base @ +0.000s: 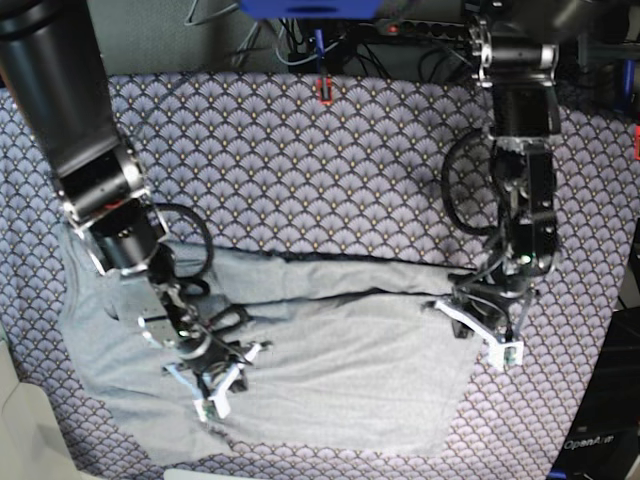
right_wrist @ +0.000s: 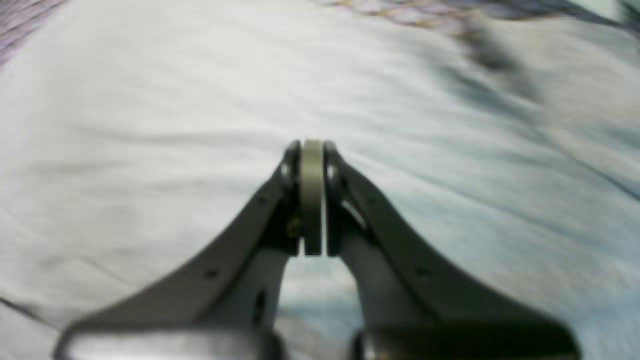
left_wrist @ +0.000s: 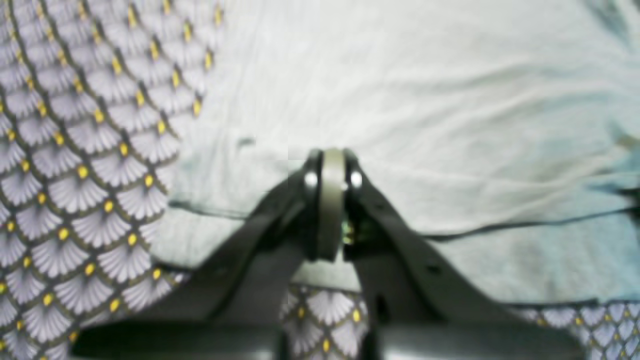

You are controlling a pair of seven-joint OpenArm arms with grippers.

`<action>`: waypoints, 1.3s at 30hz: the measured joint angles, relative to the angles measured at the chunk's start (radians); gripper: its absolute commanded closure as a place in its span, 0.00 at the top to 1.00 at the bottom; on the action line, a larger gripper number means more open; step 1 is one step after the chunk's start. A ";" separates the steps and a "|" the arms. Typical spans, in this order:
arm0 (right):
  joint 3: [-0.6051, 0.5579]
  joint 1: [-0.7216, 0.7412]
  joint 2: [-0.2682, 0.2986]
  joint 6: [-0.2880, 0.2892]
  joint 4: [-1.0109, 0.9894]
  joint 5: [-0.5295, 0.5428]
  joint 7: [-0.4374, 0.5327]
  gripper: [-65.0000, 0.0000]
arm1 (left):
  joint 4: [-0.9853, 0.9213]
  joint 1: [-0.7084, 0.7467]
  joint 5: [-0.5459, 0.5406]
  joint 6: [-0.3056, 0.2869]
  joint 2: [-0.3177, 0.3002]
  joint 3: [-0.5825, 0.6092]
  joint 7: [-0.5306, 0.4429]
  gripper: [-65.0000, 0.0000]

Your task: Fold the T-shirt properly

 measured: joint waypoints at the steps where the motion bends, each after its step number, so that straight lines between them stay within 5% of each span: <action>1: 0.002 -0.010 0.012 0.005 -0.001 0.000 -0.009 0.00 | 0.019 0.009 0.002 -0.011 -0.002 0.003 0.043 0.00; 7: 0.001 -0.127 0.031 0.014 0.019 0.001 0.009 0.00 | 0.027 0.018 0.011 -0.012 -0.017 0.049 0.113 0.00; 15: 0.000 -0.257 0.118 0.016 0.365 -0.001 -0.105 0.00 | -0.011 -0.006 0.022 -0.025 -0.124 0.343 0.112 0.00; 25: 0.078 -0.349 0.185 0.016 0.697 -0.002 -0.278 0.00 | -0.097 -0.088 0.436 -0.024 -0.126 0.539 0.098 0.00; 32: 0.187 -0.386 0.196 0.015 0.835 -0.003 -0.357 0.00 | -0.124 -0.102 0.615 -0.280 -0.103 0.602 0.054 0.00; 36: 0.187 -0.401 0.202 0.016 0.887 -0.003 -0.390 0.00 | -0.172 -0.103 0.747 -0.360 -0.083 0.594 0.055 0.00; 39: 0.184 -0.412 0.200 0.016 0.901 -0.002 -0.417 0.00 | -0.230 -0.117 0.790 -0.364 -0.051 0.594 -0.020 0.00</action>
